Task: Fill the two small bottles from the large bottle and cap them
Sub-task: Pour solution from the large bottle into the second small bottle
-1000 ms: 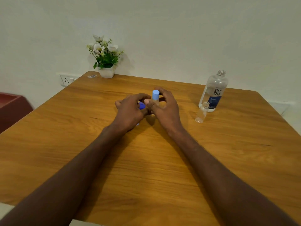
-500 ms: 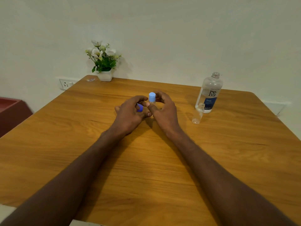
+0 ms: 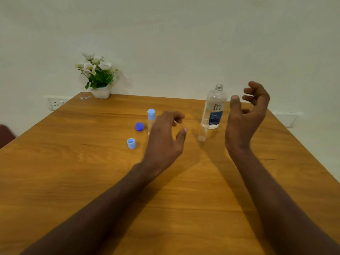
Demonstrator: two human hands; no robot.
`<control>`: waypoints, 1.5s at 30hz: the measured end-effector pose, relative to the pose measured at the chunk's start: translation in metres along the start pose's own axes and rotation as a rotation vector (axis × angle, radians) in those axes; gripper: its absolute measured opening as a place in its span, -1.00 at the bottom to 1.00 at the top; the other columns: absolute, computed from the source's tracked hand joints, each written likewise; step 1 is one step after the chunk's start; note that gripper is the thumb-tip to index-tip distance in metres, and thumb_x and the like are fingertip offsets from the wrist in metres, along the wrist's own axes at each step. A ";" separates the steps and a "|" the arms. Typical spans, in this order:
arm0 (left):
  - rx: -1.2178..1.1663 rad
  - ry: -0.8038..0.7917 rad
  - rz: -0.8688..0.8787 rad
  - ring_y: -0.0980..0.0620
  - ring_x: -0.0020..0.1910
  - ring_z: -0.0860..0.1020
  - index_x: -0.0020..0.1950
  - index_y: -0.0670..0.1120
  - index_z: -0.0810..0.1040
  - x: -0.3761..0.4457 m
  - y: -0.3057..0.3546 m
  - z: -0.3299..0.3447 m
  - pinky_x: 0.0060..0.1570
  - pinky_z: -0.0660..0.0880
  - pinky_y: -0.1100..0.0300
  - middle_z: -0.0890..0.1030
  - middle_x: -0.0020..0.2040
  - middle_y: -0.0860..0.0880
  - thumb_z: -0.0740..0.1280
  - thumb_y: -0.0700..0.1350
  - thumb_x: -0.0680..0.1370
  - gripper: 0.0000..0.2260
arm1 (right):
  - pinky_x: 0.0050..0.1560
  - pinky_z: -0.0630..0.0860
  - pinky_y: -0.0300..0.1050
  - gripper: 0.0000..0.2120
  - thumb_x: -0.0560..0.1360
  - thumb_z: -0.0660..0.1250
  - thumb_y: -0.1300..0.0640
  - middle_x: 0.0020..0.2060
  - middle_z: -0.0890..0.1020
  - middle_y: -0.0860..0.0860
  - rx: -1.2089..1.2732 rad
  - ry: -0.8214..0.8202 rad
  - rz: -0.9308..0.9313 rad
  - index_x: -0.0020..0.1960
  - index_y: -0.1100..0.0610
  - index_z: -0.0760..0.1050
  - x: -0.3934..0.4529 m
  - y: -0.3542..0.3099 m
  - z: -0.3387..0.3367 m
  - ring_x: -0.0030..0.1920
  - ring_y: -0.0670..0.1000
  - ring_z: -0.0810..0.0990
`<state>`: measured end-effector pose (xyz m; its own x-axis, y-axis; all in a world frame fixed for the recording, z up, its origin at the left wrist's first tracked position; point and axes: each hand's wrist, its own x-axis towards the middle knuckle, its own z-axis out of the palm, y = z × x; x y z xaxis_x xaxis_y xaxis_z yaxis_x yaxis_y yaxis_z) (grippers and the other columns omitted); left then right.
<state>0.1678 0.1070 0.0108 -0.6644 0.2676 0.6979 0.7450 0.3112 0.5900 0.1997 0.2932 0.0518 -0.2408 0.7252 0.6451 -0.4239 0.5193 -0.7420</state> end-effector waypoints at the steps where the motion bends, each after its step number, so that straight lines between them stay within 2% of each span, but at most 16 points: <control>1: -0.004 -0.086 -0.075 0.08 0.11 0.54 0.36 -0.09 0.52 -0.002 0.002 0.012 0.12 0.50 0.20 0.59 0.18 0.02 0.47 -0.14 0.57 -0.63 | 0.07 0.57 0.14 -0.57 0.56 0.39 0.18 0.23 0.56 0.02 -0.018 -0.019 0.040 0.41 0.08 0.44 0.008 0.009 -0.006 0.20 0.01 0.55; 3: -0.008 -0.240 -0.198 0.09 0.22 0.52 0.49 -0.08 0.43 0.000 0.003 0.031 0.22 0.52 0.11 0.56 0.31 0.01 0.50 -0.08 0.55 -0.46 | 0.21 0.56 0.15 -0.49 0.57 0.41 0.21 0.30 0.53 0.03 -0.057 -0.109 0.111 0.48 0.10 0.38 0.017 0.028 -0.015 0.29 0.02 0.51; 6: -0.061 -0.342 -0.268 0.10 0.29 0.52 0.56 -0.05 0.37 0.013 0.007 0.053 0.25 0.52 0.13 0.54 0.40 0.01 0.53 -0.01 0.52 -0.35 | 0.33 0.53 0.06 -0.41 0.59 0.43 0.21 0.38 0.50 0.05 -0.118 -0.269 0.199 0.55 0.11 0.30 0.023 0.055 -0.021 0.37 0.03 0.48; 12: -0.097 -0.346 -0.305 0.11 0.19 0.56 0.44 -0.03 0.47 0.027 0.003 0.079 0.18 0.55 0.17 0.61 0.27 0.07 0.58 -0.03 0.47 -0.42 | 0.32 0.55 -0.02 -0.28 0.56 0.49 0.06 0.47 0.47 0.05 -0.102 -0.606 0.322 0.61 0.05 0.23 0.033 0.084 -0.009 0.41 0.02 0.49; 16: -0.103 -0.261 -0.360 0.18 -0.03 0.62 0.14 -0.03 0.61 0.031 -0.007 0.083 -0.05 0.53 0.30 0.67 0.00 0.11 0.56 -0.03 0.50 -0.72 | 0.21 0.55 -0.20 -0.19 0.49 0.54 -0.08 0.47 0.49 -0.02 -0.116 -0.652 0.286 0.61 0.00 0.22 0.033 0.093 0.000 0.36 -0.06 0.52; 18: -0.122 -0.235 -0.382 0.22 -0.09 0.62 0.04 0.00 0.61 0.032 -0.010 0.083 -0.12 0.53 0.35 0.66 -0.08 0.14 0.57 -0.04 0.49 -0.79 | 0.12 0.56 -0.29 -0.16 0.48 0.54 -0.14 0.45 0.51 -0.04 -0.134 -0.650 0.251 0.61 0.01 0.21 0.032 0.093 0.005 0.31 -0.09 0.54; 21: -0.170 -0.214 -0.393 0.29 -0.16 0.62 0.01 0.00 0.61 0.032 -0.014 0.082 -0.17 0.57 0.38 0.66 -0.12 0.14 0.57 -0.06 0.49 -0.81 | 0.13 0.60 -0.26 -0.22 0.49 0.53 -0.13 0.40 0.56 -0.04 -0.174 -0.631 0.155 0.58 0.05 0.25 0.031 0.093 0.010 0.28 -0.08 0.58; 25: -0.192 -0.189 -0.391 0.34 -0.20 0.61 0.07 -0.09 0.65 0.036 -0.016 0.076 -0.25 0.52 0.44 0.67 -0.12 0.11 0.57 -0.10 0.49 -0.78 | 0.06 0.57 -0.40 -0.29 0.50 0.54 -0.07 0.37 0.57 -0.03 -0.189 -0.603 0.119 0.53 0.10 0.33 0.031 0.089 0.010 0.28 -0.09 0.57; 27: -0.217 -0.157 -0.405 0.32 -0.19 0.61 0.08 -0.11 0.66 0.037 -0.020 0.072 -0.26 0.52 0.44 0.68 -0.12 0.06 0.58 -0.12 0.48 -0.77 | 0.11 0.58 -0.34 -0.30 0.48 0.56 -0.04 0.37 0.57 -0.03 -0.183 -0.580 0.107 0.51 0.11 0.36 0.030 0.088 0.008 0.28 -0.07 0.58; 29: -0.260 -0.120 -0.429 0.20 -0.10 0.66 0.10 -0.11 0.67 0.038 -0.023 0.069 -0.19 0.60 0.33 0.71 -0.08 0.01 0.59 -0.12 0.47 -0.75 | 0.17 0.61 -0.22 -0.30 0.48 0.58 -0.02 0.37 0.57 -0.02 -0.165 -0.554 0.102 0.51 0.12 0.37 0.029 0.085 0.007 0.29 -0.05 0.58; 32: -0.315 -0.108 -0.441 0.08 0.02 0.69 0.18 -0.08 0.67 0.038 -0.024 0.067 -0.04 0.67 0.17 0.73 0.00 0.02 0.59 -0.12 0.47 -0.70 | 0.17 0.62 -0.23 -0.32 0.47 0.58 0.00 0.35 0.57 -0.04 -0.151 -0.509 0.086 0.50 0.11 0.39 0.026 0.081 0.006 0.28 -0.09 0.56; 34: -0.340 -0.108 -0.430 0.15 0.01 0.67 0.21 -0.04 0.66 0.038 -0.025 0.066 -0.02 0.65 0.20 0.72 0.01 0.06 0.60 -0.12 0.46 -0.66 | 0.16 0.62 -0.23 -0.34 0.46 0.59 0.01 0.32 0.57 -0.09 -0.151 -0.485 0.074 0.48 0.09 0.41 0.023 0.079 0.006 0.24 -0.13 0.57; 36: -0.355 -0.097 -0.425 0.16 -0.08 0.64 0.16 -0.04 0.66 0.039 -0.027 0.065 -0.11 0.60 0.26 0.72 -0.02 0.03 0.61 -0.13 0.43 -0.67 | 0.16 0.63 -0.17 -0.35 0.45 0.60 0.01 0.28 0.57 -0.12 -0.151 -0.476 0.045 0.46 0.06 0.42 0.019 0.076 0.006 0.20 -0.17 0.58; 38: -0.376 -0.087 -0.431 0.15 -0.16 0.59 0.11 -0.05 0.66 0.040 -0.028 0.063 -0.20 0.56 0.28 0.71 -0.05 -0.03 0.63 -0.17 0.41 -0.69 | 0.16 0.65 -0.08 -0.35 0.45 0.60 0.02 0.28 0.59 -0.09 -0.154 -0.474 0.017 0.45 0.05 0.43 0.015 0.074 0.007 0.22 -0.11 0.59; 41: -0.356 -0.068 -0.428 0.18 -0.18 0.54 0.10 -0.05 0.66 0.042 -0.029 0.061 -0.18 0.55 0.27 0.70 -0.06 0.02 0.64 -0.17 0.38 -0.67 | 0.16 0.65 0.04 -0.34 0.44 0.61 -0.01 0.29 0.60 -0.03 -0.210 -0.490 -0.036 0.46 0.06 0.43 0.013 0.071 0.009 0.24 -0.02 0.60; 45: -0.320 -0.042 -0.414 0.19 -0.16 0.56 0.10 -0.07 0.63 0.043 -0.030 0.060 -0.26 0.47 0.44 0.69 -0.02 0.05 0.66 -0.14 0.35 -0.62 | 0.20 0.59 0.23 -0.29 0.44 0.60 -0.06 0.32 0.58 -0.02 -0.318 -0.530 -0.108 0.49 0.04 0.40 0.012 0.071 0.010 0.27 0.06 0.56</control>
<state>0.1129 0.1637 -0.0014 -0.9039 0.2199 0.3669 0.3960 0.1058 0.9121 0.1584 0.3342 0.0087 -0.6459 0.3806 0.6618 -0.2094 0.7453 -0.6329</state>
